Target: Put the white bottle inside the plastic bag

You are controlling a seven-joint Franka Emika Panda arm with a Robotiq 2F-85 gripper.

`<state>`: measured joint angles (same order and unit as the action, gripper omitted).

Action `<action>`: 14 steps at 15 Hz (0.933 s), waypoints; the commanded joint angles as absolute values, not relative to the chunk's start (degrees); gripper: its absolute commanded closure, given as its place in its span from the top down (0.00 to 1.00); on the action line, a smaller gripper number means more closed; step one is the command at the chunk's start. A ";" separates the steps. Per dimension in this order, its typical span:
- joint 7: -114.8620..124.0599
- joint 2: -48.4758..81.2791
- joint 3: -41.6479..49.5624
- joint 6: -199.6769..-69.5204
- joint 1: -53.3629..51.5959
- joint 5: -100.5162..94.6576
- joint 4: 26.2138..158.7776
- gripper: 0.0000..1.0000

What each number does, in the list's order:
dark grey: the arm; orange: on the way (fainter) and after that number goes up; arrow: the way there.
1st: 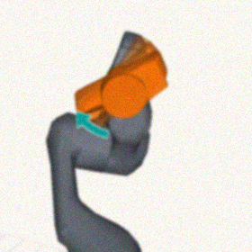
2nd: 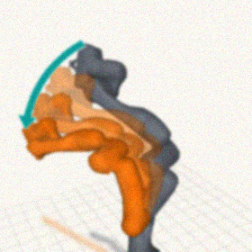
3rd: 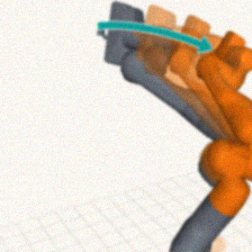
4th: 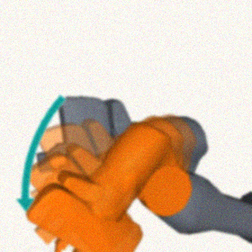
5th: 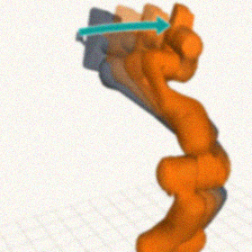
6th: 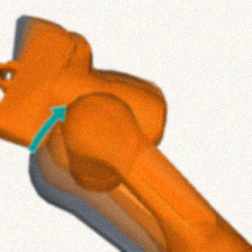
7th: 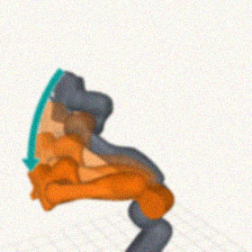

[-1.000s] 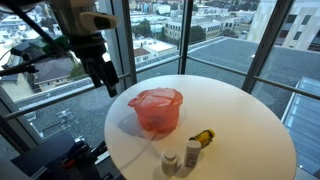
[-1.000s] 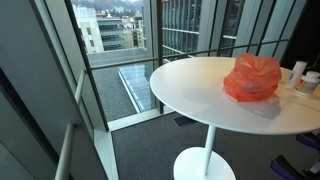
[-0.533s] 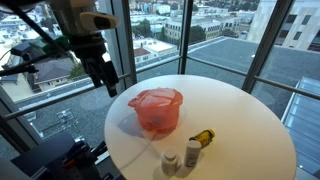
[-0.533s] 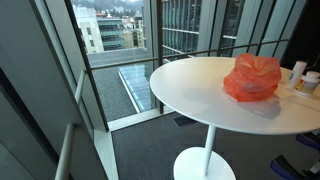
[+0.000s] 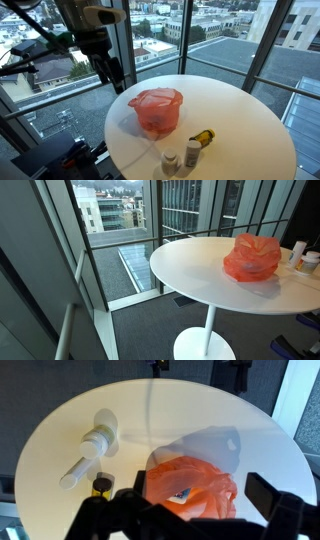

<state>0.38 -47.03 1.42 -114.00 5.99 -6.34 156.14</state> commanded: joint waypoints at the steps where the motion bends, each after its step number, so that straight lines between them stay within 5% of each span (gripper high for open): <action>1: 2.92 -42.38 2.98 -115.47 8.75 -7.17 152.54 1.00; 14: 10.20 -33.34 5.77 -120.91 17.09 -7.80 151.74 1.00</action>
<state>9.87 -33.29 5.11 -121.07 17.80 -7.37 151.82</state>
